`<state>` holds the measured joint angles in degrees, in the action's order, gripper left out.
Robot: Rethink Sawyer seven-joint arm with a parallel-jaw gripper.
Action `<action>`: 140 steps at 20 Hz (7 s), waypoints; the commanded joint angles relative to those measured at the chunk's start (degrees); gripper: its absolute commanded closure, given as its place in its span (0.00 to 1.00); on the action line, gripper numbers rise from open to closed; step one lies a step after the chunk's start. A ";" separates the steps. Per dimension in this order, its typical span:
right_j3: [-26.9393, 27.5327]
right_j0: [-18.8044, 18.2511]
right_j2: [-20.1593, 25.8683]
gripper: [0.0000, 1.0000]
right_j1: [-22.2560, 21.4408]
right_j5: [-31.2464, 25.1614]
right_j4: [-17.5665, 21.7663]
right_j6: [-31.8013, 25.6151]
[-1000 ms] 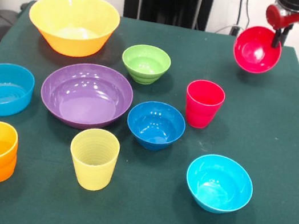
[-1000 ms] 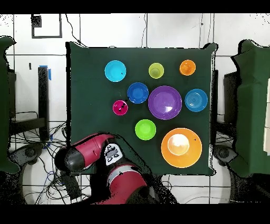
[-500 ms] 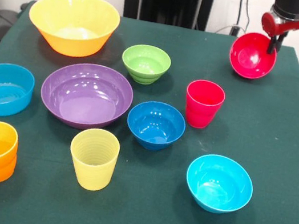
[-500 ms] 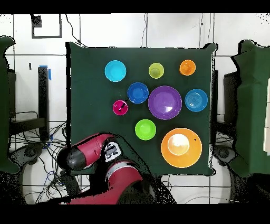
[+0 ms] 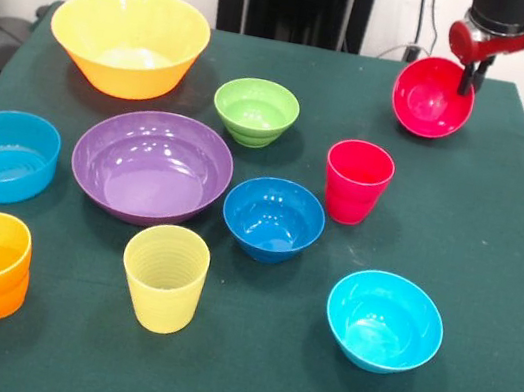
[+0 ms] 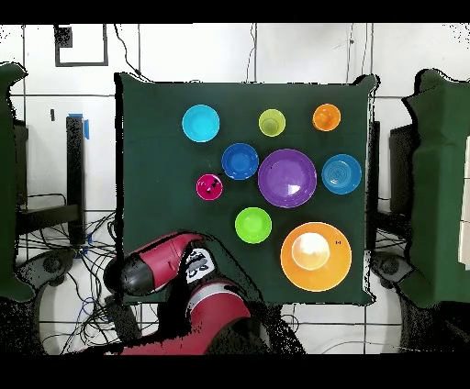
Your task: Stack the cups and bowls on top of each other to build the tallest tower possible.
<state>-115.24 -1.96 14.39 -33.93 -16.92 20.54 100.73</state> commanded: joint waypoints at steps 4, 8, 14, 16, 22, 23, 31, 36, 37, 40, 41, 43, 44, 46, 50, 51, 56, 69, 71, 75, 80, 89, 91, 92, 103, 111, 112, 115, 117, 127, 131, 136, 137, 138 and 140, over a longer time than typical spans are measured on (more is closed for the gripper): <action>3.50 0.88 0.32 1.00 0.69 3.14 1.53 5.42; 3.10 0.91 0.39 0.00 0.58 3.15 1.45 5.53; 2.29 1.51 -0.51 0.00 -0.32 4.67 1.36 6.85; 2.09 1.20 -0.29 0.00 -0.23 4.53 1.38 6.57; 0.24 -0.28 0.24 0.00 -3.76 0.91 0.65 5.46; -0.51 -0.90 0.56 0.00 -5.46 -1.05 0.17 4.86; -5.25 -6.61 5.94 0.00 -21.99 -18.61 -6.17 -3.14; -6.07 -9.60 10.91 0.00 -30.97 -26.88 -11.98 -7.91; -6.29 -10.25 12.10 0.00 -32.11 -27.48 -13.22 -8.61; -6.01 -10.68 13.34 0.00 -33.81 -28.63 -14.51 -8.82; -5.62 -10.59 13.43 0.00 -33.82 -28.53 -14.27 -8.61; -4.61 -10.53 13.45 0.00 -31.72 -26.78 -12.45 -7.60; -4.06 -10.53 13.37 0.00 -29.83 -25.27 -11.16 -6.93; -2.68 -10.55 13.14 0.00 -25.91 -22.48 -8.51 -5.90; 0.82 -11.98 12.91 0.00 -17.08 -20.96 -5.62 -6.94; 1.85 -12.32 12.72 0.00 -15.20 -20.54 -4.79 -7.27; 7.73 -13.23 12.26 0.00 -8.45 -20.94 -0.21 -9.03; 11.56 -16.82 15.66 0.00 -3.71 -22.99 4.94 -9.35; 9.19 -18.12 16.42 0.00 -5.54 -23.36 4.55 -9.10; 7.19 -19.66 17.86 0.00 -6.76 -24.09 4.07 -8.84; 6.46 -20.63 19.14 0.00 -6.47 -24.50 4.32 -8.20; 10.71 -21.22 19.70 0.00 -4.38 -26.95 5.92 -10.35; 12.32 -21.34 19.58 0.00 -3.82 -27.85 6.56 -11.27; 13.05 -21.48 19.64 0.00 -3.63 -28.30 6.87 -11.73; 19.34 -21.62 19.97 0.00 -1.73 -30.38 11.53 -14.10; 20.59 -23.38 20.48 0.00 -0.01 -31.57 12.94 -15.38; 20.68 -23.55 20.65 0.00 0.08 -31.60 13.03 -15.39; 20.75 -23.95 21.02 0.00 0.20 -31.70 13.33 -15.17; 20.54 -24.43 21.14 0.00 0.61 -31.49 13.58 -14.92; 16.32 -27.49 21.08 0.00 -0.43 -28.21 15.30 -12.89; 14.92 -28.10 20.97 0.00 -0.58 -27.38 15.64 -11.62; 13.51 -28.34 20.18 0.00 -1.01 -25.44 16.93 -9.85; 13.22 -28.31 20.06 0.00 -1.16 -25.44 17.03 -9.57; 12.91 -28.25 20.09 0.00 -1.33 -25.56 16.96 -9.38; 12.28 -28.08 20.19 0.00 -1.82 -25.84 16.75 -9.00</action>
<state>-98.50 -30.25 33.98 -34.86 -42.50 31.77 100.73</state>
